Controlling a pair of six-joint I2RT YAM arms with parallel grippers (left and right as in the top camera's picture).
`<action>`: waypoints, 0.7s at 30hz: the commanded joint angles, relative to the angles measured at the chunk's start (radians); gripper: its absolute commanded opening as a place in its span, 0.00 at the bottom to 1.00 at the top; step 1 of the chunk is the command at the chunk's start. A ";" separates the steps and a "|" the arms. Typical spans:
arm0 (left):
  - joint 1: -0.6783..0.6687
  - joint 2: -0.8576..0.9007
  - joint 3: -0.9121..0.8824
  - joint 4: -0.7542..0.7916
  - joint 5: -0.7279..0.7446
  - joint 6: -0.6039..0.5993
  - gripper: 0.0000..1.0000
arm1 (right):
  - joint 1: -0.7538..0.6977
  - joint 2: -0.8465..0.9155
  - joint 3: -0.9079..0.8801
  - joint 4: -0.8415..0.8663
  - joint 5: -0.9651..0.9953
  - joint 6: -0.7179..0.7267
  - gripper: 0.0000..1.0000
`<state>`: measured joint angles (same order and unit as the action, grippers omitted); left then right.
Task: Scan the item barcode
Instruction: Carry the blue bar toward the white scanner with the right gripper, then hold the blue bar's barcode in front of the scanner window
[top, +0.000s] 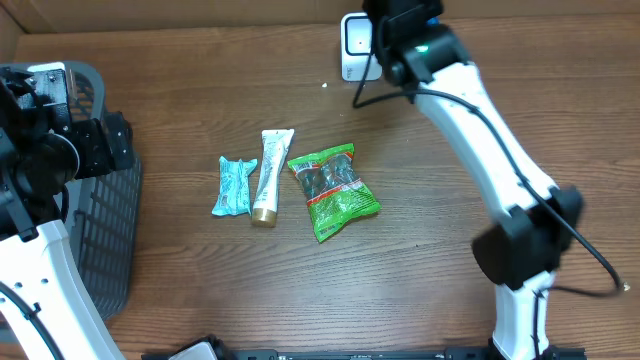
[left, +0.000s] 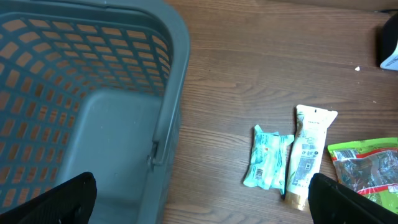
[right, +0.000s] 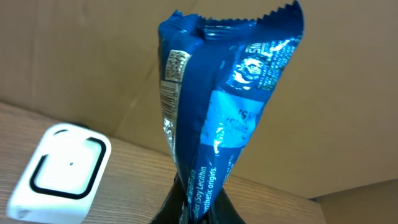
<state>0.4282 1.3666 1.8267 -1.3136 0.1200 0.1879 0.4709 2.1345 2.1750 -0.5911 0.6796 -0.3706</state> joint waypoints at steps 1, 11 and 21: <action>0.003 0.006 0.013 0.001 0.007 0.018 1.00 | -0.003 0.090 0.012 0.054 0.061 -0.102 0.04; 0.003 0.006 0.013 0.001 0.007 0.018 1.00 | -0.006 0.268 0.003 0.244 0.111 -0.558 0.04; 0.003 0.006 0.013 0.001 0.007 0.018 1.00 | -0.008 0.378 0.002 0.403 0.146 -0.580 0.04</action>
<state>0.4282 1.3666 1.8267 -1.3132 0.1200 0.1879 0.4690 2.4825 2.1681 -0.2253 0.7891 -0.9283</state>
